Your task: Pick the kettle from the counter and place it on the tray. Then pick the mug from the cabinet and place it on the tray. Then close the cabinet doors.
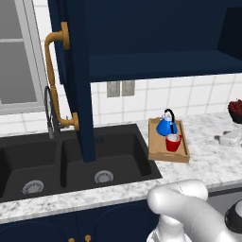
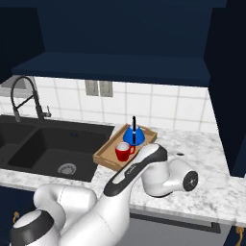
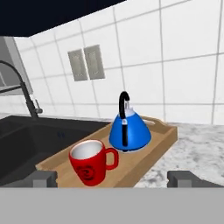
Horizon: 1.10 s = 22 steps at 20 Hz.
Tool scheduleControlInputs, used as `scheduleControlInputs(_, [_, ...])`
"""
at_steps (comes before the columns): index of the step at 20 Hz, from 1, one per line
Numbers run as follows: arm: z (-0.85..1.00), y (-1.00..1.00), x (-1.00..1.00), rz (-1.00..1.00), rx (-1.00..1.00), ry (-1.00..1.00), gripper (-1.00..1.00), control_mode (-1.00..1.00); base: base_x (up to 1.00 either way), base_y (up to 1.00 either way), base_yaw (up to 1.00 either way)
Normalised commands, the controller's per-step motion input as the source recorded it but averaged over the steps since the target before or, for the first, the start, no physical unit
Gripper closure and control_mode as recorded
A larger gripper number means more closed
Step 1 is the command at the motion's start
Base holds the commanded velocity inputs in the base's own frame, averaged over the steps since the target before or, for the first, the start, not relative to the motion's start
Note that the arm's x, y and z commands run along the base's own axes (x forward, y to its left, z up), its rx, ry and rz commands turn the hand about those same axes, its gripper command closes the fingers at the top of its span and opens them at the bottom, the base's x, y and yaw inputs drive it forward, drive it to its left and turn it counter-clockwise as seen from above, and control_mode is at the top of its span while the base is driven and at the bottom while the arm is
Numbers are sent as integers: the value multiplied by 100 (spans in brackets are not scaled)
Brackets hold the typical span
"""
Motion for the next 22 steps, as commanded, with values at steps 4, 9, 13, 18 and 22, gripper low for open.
scheduleControlInputs(4, [30,-84,-2,0,9,0,-100,-100,0,0,0])
scheduleControlInputs(9, [36,-82,-2,0,1,0,-100,-100,0,0,0])
scheduleControlInputs(13, [0,-50,-28,0,0,-8,-100,-100,0,0,0])
scheduleControlInputs(18, [-16,6,-24,0,-1,-28,-100,-100,0,0,0])
scheduleControlInputs(22, [-40,25,-6,0,0,-28,-100,-100,0,0,0])
